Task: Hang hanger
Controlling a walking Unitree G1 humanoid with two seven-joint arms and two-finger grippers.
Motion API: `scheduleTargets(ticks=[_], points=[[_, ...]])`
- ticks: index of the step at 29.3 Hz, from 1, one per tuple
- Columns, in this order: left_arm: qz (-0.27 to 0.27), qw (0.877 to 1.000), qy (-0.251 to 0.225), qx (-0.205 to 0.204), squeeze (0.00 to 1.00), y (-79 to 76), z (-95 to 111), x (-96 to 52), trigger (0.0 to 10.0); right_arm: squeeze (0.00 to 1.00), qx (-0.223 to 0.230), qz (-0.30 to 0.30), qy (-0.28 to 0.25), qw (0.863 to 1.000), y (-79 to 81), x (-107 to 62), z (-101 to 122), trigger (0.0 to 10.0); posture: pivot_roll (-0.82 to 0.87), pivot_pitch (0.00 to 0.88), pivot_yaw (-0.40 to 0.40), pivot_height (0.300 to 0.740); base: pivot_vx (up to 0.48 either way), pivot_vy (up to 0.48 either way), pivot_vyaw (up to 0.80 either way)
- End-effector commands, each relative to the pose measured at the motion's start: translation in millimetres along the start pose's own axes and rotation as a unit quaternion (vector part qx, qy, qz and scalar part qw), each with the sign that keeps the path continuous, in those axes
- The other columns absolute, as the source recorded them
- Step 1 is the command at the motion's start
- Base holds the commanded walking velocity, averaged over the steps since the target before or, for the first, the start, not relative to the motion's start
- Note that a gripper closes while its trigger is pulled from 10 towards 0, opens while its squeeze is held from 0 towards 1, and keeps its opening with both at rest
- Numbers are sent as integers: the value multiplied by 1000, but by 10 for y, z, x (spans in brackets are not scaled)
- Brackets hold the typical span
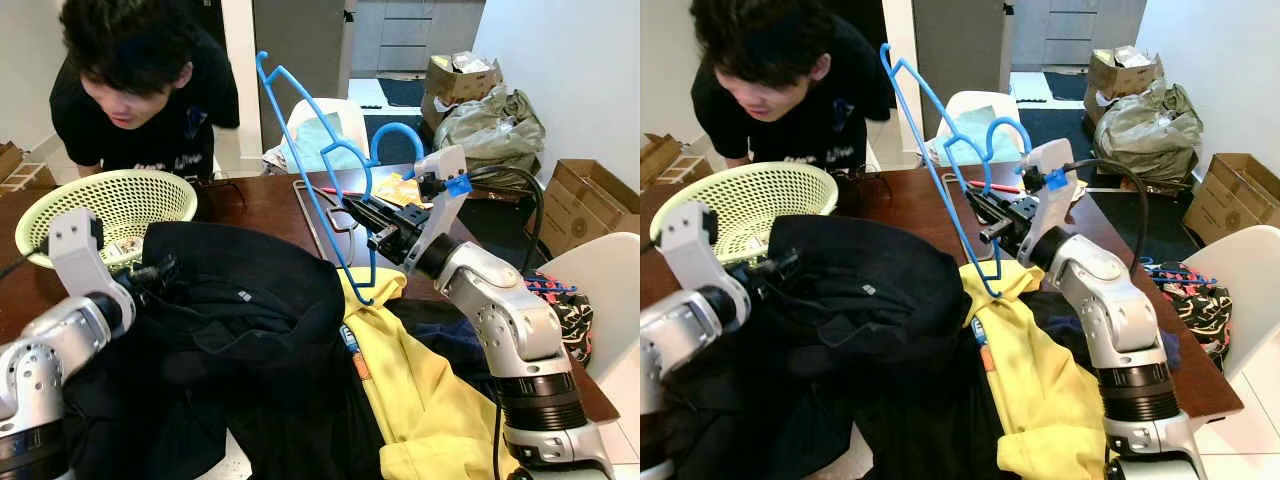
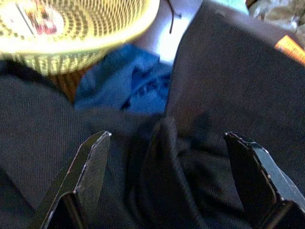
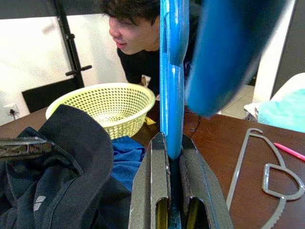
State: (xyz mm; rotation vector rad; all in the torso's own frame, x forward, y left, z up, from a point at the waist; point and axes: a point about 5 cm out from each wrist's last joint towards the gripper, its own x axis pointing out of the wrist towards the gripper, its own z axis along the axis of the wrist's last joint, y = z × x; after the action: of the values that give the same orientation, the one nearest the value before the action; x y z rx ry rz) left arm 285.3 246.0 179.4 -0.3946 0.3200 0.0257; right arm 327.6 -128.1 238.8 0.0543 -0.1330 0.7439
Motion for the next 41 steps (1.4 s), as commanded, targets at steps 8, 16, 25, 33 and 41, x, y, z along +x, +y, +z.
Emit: scheduleTargets(ticks=[8,16,25,33,41], points=[[3,1000,10,-8,0,11,-59,-3,0,0,-4,2,-4,1000,9,-26,49,10000,-13,3,-14,740,0,0,0],[-1,1000,5,-3,0,-2,-43,-30,0,0,-5,1,-2,1000,2,-37,58,10000,-21,12,-13,740,0,0,0],[-105,993,-46,19,0,-319,89,-66,0,0,-3,10,-3,1000,34,-10,49,10000,-17,0,-9,740,0,0,0],[-276,950,-140,43,0,-813,353,-323,0,0,7,18,-9,1000,97,55,45,10000,-18,3,-9,740,0,0,0],[-409,884,-209,83,0,-1196,617,-711,0,0,33,11,-40,999,114,139,111,10000,-13,0,-5,740,0,0,0]])
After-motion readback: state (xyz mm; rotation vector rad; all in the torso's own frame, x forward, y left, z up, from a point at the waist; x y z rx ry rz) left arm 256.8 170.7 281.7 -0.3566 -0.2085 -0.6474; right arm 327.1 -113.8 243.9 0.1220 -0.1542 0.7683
